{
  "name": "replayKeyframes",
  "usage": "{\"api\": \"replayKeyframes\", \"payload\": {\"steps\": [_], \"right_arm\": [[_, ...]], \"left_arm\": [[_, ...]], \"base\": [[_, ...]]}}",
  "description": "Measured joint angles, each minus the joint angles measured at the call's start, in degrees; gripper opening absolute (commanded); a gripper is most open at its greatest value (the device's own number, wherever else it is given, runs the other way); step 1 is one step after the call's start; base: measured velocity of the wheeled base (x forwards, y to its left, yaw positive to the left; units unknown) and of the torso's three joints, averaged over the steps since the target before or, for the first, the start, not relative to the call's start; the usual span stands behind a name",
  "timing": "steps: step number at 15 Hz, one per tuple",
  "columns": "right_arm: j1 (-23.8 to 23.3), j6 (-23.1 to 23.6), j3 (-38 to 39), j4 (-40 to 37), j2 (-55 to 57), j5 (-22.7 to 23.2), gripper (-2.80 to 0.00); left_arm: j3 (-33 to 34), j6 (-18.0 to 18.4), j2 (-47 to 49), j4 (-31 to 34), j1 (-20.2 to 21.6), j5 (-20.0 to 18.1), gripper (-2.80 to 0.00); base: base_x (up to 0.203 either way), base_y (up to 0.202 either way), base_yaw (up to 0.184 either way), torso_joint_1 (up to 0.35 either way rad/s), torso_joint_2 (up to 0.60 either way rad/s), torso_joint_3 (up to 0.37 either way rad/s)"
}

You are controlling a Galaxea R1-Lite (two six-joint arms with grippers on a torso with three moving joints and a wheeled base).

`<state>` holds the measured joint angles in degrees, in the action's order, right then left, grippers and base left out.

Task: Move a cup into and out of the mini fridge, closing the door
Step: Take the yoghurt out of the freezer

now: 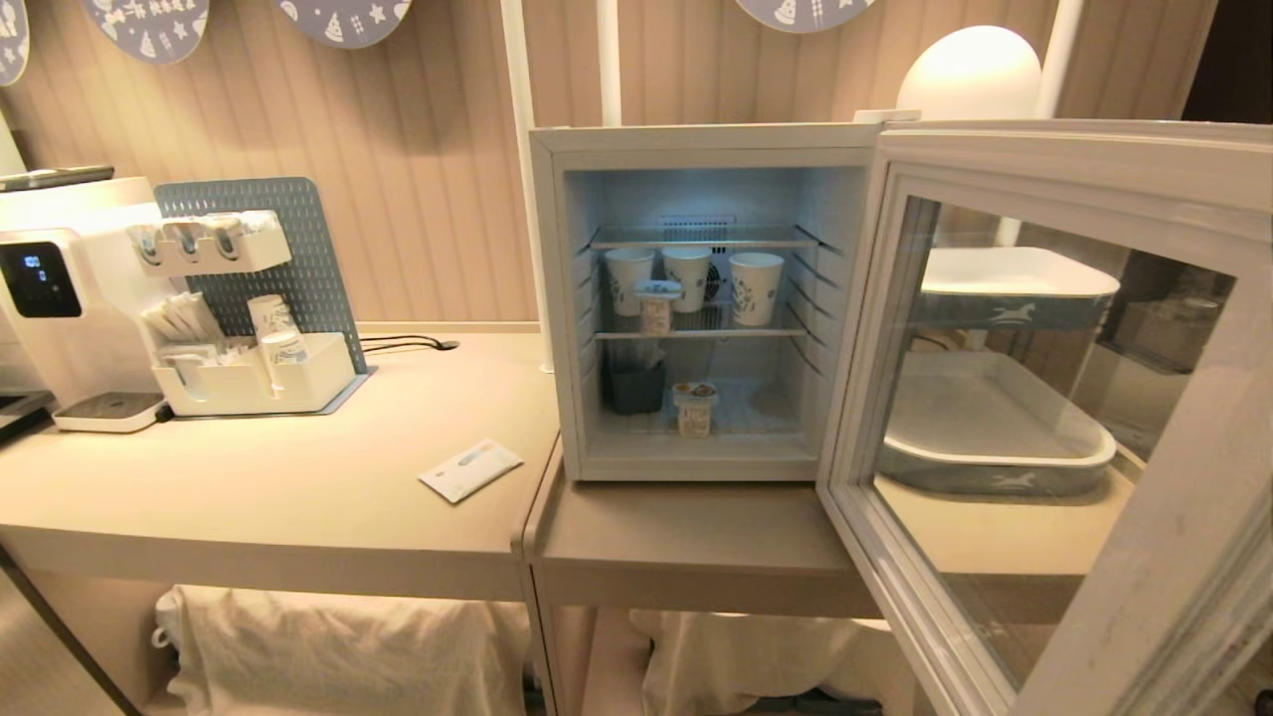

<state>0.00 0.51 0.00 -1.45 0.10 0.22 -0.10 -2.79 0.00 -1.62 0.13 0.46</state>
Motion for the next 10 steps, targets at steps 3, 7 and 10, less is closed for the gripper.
{"api": "replayKeyframes", "payload": {"steps": [3, 7, 10], "right_arm": [[0.0, 0.0, 0.0, 0.0, 0.0, 0.0, -2.80], [0.0, 0.0, 0.0, 0.0, 0.0, 0.0, -2.80], [0.0, 0.0, 0.0, 0.0, 0.0, 0.0, -2.80]], "left_arm": [[0.0, -0.1, 0.0, 0.0, 0.1, 0.0, -2.80], [0.1, -0.1, 0.0, -0.1, 0.1, 0.0, -2.80], [0.1, -0.1, 0.0, -0.1, 0.1, 0.0, -2.80]], "base": [[-0.163, 0.000, 0.000, 0.001, 0.00, 0.004], [0.000, 0.000, 0.000, 0.000, 0.00, 0.000], [-0.001, 0.057, -0.003, 0.006, 0.00, 0.004]]}}
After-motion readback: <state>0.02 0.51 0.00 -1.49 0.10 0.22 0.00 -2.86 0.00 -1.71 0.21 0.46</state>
